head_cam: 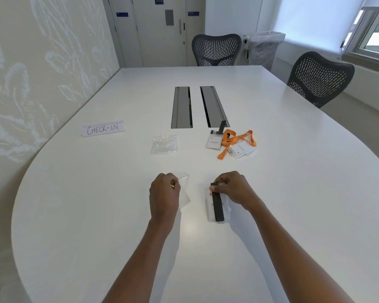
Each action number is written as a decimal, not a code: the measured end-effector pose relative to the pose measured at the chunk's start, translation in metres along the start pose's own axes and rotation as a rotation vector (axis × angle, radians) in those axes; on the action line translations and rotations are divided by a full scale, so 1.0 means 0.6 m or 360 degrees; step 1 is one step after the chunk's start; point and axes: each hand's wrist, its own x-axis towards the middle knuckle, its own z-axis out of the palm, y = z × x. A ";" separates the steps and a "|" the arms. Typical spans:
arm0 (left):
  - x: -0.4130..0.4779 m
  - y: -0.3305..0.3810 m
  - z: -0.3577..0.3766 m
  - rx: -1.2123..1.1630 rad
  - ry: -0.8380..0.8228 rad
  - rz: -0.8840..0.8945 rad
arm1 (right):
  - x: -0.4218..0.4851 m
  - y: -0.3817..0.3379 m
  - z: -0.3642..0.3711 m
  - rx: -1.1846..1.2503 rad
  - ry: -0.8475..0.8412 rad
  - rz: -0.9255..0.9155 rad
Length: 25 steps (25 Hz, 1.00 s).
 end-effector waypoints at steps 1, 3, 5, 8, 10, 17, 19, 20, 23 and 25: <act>0.003 -0.001 0.000 -0.0047 -0.0004 -0.0027 | -0.002 -0.004 -0.006 -0.0036 0.0015 -0.0006; 0.005 -0.001 -0.001 -0.0139 -0.0001 -0.0067 | -0.010 -0.015 -0.019 -0.0003 0.0118 -0.0011; 0.008 0.000 -0.003 -0.0216 0.0007 -0.0098 | -0.023 -0.028 -0.028 0.0134 0.0247 -0.0025; 0.012 0.000 -0.001 -0.0315 0.0018 -0.0208 | -0.047 -0.051 -0.032 0.0301 0.0433 -0.0103; 0.015 0.002 0.002 -0.0406 0.0020 -0.0318 | -0.062 -0.065 -0.020 0.0365 0.0603 -0.0158; 0.013 0.020 0.005 -0.0539 0.0050 -0.0380 | -0.103 -0.095 0.070 0.0542 0.0876 -0.0183; 0.010 0.028 0.005 -0.0519 0.0076 -0.0335 | -0.104 -0.096 0.087 0.0497 0.0858 -0.0143; 0.008 0.029 0.006 -0.0521 0.0091 -0.0308 | -0.104 -0.096 0.094 0.0470 0.0847 -0.0126; 0.005 0.026 0.008 -0.0515 0.0115 -0.0214 | -0.107 -0.095 0.104 0.0412 0.0795 -0.0093; 0.003 0.018 0.009 -0.0492 0.0096 -0.0130 | -0.108 -0.093 0.106 0.0376 0.0768 -0.0078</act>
